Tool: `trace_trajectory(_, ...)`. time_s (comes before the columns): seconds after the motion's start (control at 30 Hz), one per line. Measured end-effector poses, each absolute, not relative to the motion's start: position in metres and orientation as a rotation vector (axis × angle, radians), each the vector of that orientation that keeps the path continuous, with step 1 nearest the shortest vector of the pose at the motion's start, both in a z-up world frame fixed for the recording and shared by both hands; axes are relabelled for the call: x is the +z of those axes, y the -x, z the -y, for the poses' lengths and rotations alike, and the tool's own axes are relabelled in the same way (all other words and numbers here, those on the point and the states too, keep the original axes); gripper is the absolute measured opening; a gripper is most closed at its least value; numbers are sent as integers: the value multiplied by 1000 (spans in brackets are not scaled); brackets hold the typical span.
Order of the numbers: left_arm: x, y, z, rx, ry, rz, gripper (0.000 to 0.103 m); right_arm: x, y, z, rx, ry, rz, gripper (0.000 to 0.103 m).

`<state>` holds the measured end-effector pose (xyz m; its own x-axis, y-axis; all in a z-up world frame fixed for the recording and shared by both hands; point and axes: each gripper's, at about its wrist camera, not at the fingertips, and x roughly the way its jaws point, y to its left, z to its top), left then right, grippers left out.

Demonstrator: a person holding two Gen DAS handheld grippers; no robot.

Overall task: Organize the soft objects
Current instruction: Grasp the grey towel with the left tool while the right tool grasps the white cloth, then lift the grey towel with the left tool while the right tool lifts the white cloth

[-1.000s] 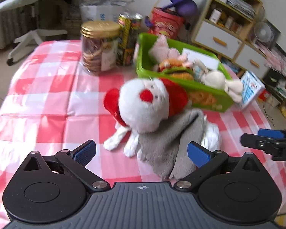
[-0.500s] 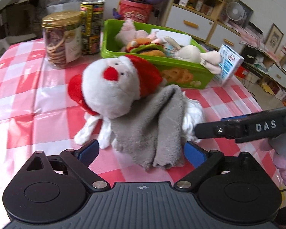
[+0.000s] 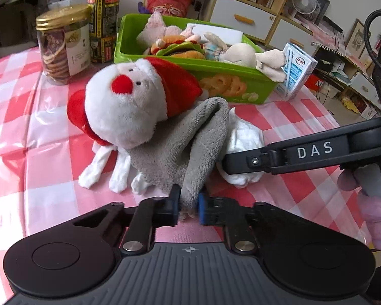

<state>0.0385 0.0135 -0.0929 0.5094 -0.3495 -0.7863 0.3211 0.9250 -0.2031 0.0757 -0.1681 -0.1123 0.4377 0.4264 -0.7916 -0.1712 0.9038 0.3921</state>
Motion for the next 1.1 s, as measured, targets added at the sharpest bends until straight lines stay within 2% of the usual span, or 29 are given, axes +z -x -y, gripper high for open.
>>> trace_trajectory(0.23,-85,-28,-15,-476,32,-948,6,-111,-70,199,348,-309,-1063,22)
trace_trajectory(0.57,-75,-4,-2,-648,8,-955,8,-110,-56,251,274,-312,-1063,23)
trace_trajectory(0.67,-68,0,2,-633,-20,-911,20,-109,-52,261,254,-322,-1059,27)
trace_trajectory(0.7,-66,1,4,-624,-26,-889,30,-108,-51,264,251,-325,-1060,27)
trace_trajectory(0.73,-63,2,6,-620,-25,-871,44,-108,-51,266,251,-329,-1061,29)
trace_trajectory(0.8,-60,2,11,-600,-33,-831,61,-108,-52,268,251,-338,-1064,30)
trace_trajectory(0.93,-64,-4,25,-550,-60,-824,63,-107,-53,269,261,-363,-1068,36)
trace_trajectory(1.1,-73,-11,49,-472,-169,-819,61,-111,-53,262,277,-350,-1078,37)
